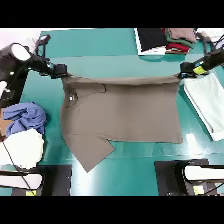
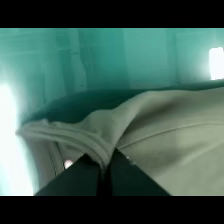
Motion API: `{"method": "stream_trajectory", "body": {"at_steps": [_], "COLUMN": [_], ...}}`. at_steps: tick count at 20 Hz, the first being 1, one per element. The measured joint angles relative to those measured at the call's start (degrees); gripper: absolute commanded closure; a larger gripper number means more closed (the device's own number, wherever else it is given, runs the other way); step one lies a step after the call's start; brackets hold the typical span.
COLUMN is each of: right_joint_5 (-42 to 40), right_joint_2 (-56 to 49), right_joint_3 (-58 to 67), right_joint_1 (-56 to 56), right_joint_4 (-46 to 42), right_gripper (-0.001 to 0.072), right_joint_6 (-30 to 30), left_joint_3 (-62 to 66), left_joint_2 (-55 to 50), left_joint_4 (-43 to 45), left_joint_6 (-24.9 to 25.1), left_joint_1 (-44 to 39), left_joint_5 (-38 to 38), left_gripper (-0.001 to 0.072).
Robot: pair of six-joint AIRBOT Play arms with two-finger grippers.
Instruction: Fold the shirts.
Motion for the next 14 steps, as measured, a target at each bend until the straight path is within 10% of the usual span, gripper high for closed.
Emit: {"method": "stream_trajectory", "body": {"at_steps": [14], "right_joint_5": [-2.6], "right_joint_2": [0.4], "right_joint_3": [-12.5], "right_joint_1": [-0.8], "right_joint_4": [-0.7], "right_gripper": [0.0688], "right_joint_6": [-3.5], "left_joint_3": [-6.8], "left_joint_2": [-4.4], "left_joint_4": [-2.4], "left_joint_6": [3.4], "left_joint_1": [2.0], "left_joint_5": [-10.1], "left_gripper": [0.0676]}}
